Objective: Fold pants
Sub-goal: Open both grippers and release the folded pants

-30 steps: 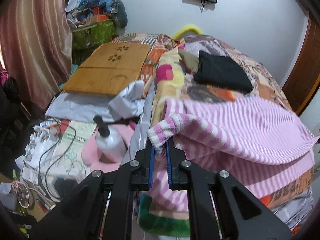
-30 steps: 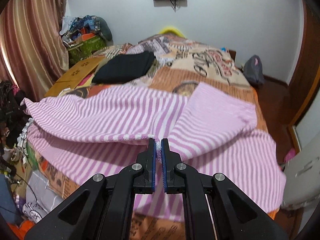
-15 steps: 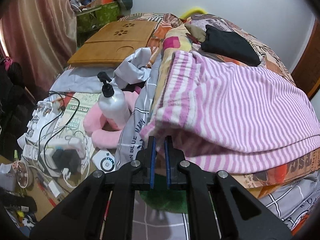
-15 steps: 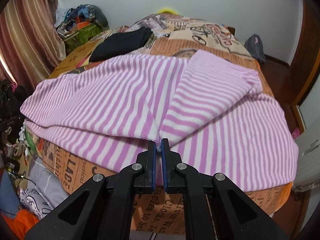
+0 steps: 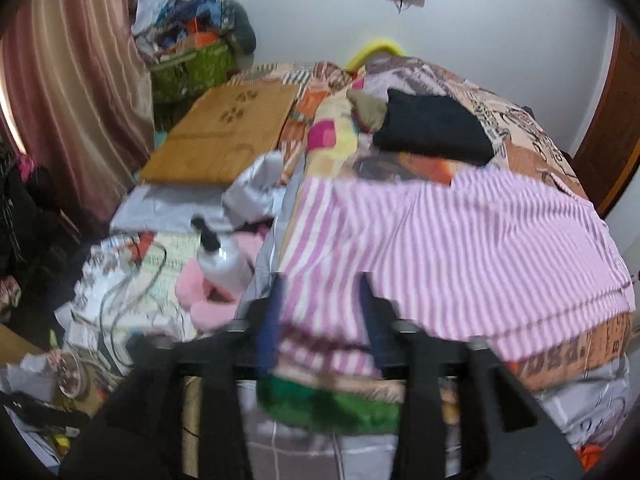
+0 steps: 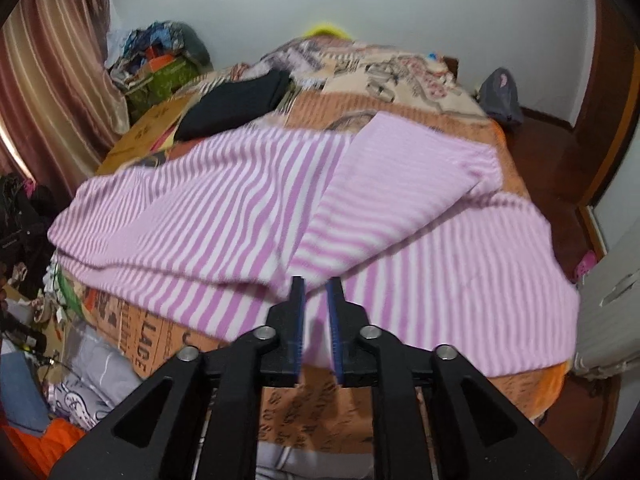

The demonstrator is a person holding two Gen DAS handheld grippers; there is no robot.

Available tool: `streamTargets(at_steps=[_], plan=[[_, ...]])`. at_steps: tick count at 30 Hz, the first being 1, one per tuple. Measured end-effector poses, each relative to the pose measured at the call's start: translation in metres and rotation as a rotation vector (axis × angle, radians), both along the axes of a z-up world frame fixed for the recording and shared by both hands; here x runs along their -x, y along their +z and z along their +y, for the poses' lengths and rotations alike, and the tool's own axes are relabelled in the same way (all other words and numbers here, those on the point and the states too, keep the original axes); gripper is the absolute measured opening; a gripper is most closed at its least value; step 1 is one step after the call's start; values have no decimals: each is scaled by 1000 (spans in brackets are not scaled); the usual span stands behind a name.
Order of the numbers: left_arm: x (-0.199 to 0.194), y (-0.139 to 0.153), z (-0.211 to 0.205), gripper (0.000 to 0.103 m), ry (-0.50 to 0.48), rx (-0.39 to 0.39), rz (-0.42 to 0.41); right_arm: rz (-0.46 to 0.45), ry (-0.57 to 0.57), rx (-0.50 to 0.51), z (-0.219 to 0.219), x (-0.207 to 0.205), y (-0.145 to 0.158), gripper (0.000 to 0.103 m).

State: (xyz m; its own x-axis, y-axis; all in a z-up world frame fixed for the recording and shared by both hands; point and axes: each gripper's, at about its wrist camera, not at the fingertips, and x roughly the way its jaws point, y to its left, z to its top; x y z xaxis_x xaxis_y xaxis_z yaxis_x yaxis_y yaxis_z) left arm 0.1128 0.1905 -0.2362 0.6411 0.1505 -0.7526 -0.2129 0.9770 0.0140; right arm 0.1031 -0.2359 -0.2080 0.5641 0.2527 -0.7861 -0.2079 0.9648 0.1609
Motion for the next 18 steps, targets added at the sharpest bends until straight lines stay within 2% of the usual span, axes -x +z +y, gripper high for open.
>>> streamTargets(at_steps=[3,6,9,10,12,14,18], plan=[[-20,17,-17,54,-23,1,-47,-70,-29,34,-10,-8,18,43],[-45,29,-33,57,-53,34,-71,-119,-42,60,-17,-24,32,44],[-72,37,-51,68,-64,31,-96,-143,-41,80,-22,-46,39,44],[-81,39,-57,70,-74,32,-105,-155,-42,100,-22,-57,40,47],[-101,40,-67,73,-98,42,-109,-170,-51,135,-24,-73,38,62],[-123,38,-77,74,-116,53,-102,-180,-56,141,-24,-94,36,64],[-157,31,-91,74,-133,52,-91,-120,-38,106,-26,-147,20,64]])
